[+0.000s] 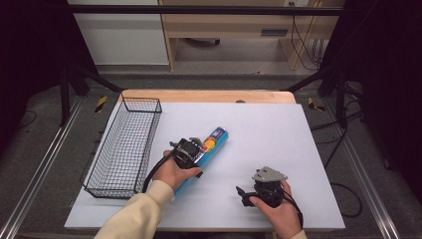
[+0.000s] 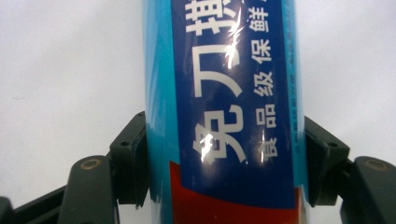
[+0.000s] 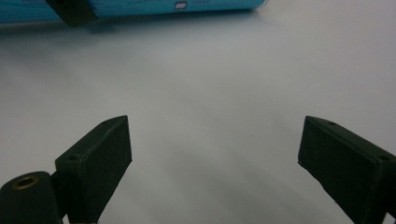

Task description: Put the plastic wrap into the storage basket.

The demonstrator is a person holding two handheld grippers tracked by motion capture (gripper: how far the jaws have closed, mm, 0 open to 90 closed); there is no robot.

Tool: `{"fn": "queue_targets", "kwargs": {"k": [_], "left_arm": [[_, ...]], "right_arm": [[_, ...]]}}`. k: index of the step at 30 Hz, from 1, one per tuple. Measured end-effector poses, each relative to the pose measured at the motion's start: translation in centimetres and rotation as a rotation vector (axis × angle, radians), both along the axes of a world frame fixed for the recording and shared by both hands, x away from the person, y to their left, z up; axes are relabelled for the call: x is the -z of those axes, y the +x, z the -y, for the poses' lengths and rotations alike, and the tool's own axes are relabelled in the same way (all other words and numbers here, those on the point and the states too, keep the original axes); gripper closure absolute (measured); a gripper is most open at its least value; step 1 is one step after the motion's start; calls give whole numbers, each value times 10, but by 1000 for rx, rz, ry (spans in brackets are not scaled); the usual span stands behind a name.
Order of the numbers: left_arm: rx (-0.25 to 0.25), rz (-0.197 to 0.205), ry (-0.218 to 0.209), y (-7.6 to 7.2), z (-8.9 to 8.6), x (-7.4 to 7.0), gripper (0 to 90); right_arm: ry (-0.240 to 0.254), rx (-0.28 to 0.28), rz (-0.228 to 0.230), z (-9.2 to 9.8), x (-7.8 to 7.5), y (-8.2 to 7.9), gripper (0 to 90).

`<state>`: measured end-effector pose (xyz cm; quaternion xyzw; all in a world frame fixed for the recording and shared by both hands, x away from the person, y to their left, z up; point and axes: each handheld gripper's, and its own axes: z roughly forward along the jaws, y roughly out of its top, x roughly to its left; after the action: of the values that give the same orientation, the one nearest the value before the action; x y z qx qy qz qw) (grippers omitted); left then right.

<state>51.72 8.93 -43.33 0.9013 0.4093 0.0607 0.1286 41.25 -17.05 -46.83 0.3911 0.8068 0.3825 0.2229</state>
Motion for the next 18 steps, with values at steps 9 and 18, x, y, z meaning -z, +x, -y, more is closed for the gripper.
{"fn": "queue_targets", "kwargs": {"k": [9, 18], "left_arm": [[-7, 17, -27, -1, -2, -5, 314], [3, 31, -15, -1, -2, -7, 315]], "right_arm": [[-3, -3, -2, 0, 0, 0, 101], [-3, -3, -5, -1, 0, 0, 101]]}}
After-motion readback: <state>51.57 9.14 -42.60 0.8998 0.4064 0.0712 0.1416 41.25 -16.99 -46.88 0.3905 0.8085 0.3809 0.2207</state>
